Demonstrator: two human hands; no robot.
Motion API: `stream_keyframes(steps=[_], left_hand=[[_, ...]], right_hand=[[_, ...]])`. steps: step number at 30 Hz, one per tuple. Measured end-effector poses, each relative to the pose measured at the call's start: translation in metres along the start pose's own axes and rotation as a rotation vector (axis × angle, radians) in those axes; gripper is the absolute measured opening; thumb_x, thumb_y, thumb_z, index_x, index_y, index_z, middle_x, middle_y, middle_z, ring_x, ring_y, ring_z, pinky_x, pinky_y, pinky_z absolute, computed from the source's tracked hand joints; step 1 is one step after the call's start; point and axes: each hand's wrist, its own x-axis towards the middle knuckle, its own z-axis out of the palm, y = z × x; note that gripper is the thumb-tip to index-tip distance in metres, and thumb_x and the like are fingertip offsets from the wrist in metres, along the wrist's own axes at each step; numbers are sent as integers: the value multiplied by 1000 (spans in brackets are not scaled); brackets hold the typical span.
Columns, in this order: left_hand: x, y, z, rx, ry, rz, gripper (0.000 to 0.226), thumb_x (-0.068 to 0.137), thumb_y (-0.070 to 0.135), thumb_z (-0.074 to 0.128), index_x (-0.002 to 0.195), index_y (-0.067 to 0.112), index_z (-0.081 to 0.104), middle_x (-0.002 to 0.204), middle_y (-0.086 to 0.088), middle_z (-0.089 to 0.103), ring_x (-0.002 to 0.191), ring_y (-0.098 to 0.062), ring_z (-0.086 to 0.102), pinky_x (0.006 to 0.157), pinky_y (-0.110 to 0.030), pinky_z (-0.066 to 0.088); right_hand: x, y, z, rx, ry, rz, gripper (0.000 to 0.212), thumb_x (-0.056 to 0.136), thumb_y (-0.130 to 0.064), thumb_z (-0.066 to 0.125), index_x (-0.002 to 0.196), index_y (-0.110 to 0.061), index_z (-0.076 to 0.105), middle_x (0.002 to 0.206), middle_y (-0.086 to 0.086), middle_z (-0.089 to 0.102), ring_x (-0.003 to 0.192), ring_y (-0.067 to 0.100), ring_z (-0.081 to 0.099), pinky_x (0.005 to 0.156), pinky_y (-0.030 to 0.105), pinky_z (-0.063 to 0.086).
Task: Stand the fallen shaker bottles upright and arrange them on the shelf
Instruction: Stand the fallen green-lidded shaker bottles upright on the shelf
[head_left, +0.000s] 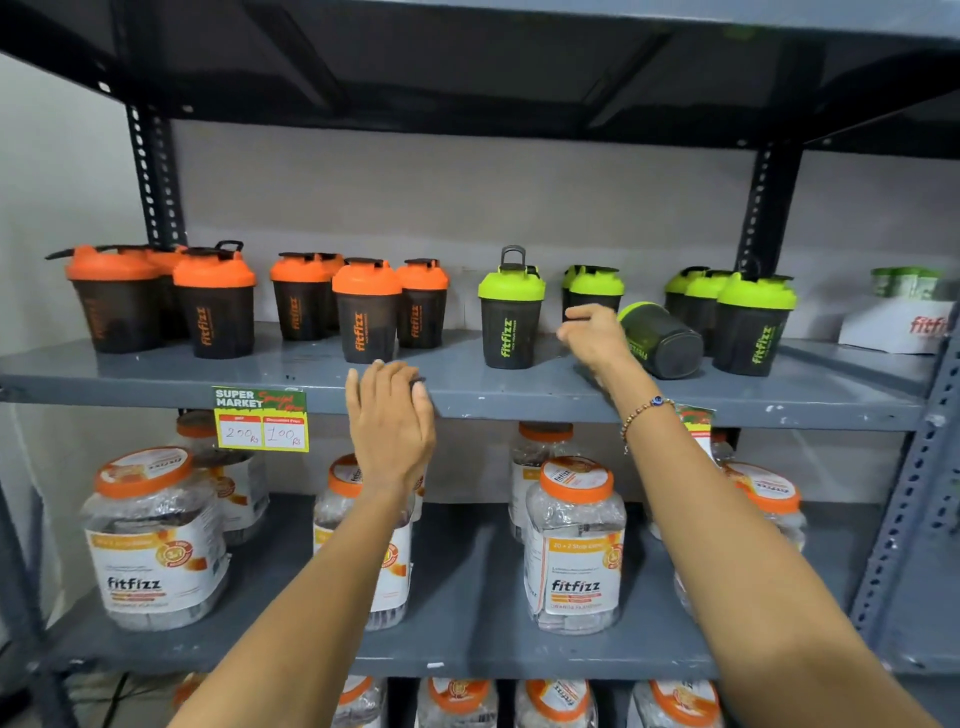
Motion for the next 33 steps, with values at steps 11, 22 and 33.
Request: stream_keyframes(steps=[11, 22, 33], left_hand=[[-19, 94, 36, 37, -199, 329, 40, 93, 32, 39, 113, 11, 64, 115, -5, 64, 115, -26, 57, 113, -44, 23], [-24, 117, 54, 103, -48, 326, 37, 92, 32, 40, 104, 7, 65, 104, -9, 65, 93, -27, 58, 90, -39, 36], [-24, 118, 57, 107, 8, 317, 38, 92, 32, 40, 105, 7, 66, 105, -9, 65, 95, -26, 58, 92, -38, 36]], right_hand=[[10, 15, -114, -207, 307, -96, 25, 90, -18, 55, 89, -3, 75, 100, 21, 71, 100, 35, 62, 84, 33, 47], [24, 32, -114, -784, -79, -72, 68, 74, -50, 74, 118, -2, 58, 127, 20, 61, 119, 37, 56, 92, 38, 45], [23, 52, -126, 943, -339, 313, 27, 86, -31, 68, 104, -12, 60, 116, 19, 65, 103, 27, 65, 93, 45, 54]])
